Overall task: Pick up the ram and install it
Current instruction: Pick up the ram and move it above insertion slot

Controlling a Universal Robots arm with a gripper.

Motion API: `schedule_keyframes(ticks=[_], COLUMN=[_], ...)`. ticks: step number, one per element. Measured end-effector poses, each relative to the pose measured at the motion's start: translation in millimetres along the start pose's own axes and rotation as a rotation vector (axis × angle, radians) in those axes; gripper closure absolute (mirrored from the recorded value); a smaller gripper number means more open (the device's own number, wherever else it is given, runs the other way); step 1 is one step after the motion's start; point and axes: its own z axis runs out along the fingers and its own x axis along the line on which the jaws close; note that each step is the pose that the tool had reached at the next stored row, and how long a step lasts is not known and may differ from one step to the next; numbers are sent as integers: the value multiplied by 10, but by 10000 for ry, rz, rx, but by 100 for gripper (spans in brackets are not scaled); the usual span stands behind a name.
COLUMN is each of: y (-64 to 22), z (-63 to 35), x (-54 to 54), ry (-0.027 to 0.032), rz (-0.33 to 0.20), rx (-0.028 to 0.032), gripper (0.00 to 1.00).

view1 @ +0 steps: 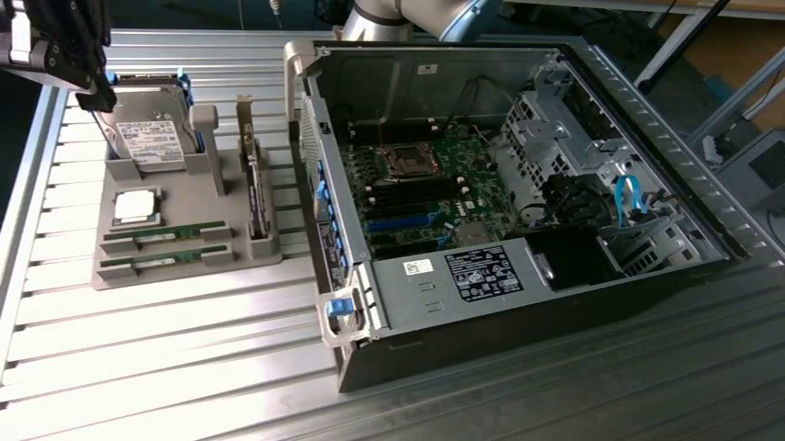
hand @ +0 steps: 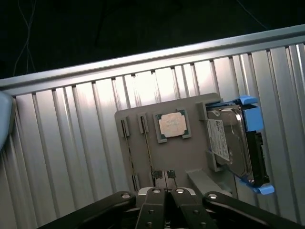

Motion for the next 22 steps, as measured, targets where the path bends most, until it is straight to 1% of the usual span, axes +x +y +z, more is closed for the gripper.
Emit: schedule_keyframes(ticks=[2,7,12,16,22], y=[0,0,0,0,0], z=[0,0,0,0,0], x=[0,0,0,0,0], ry=[13,34,36,51,53], rz=[-307,-792,-801,-1172,-1188], rx=[-8,-19,-20,-28,-29], gripper=[90,90,90,90,90])
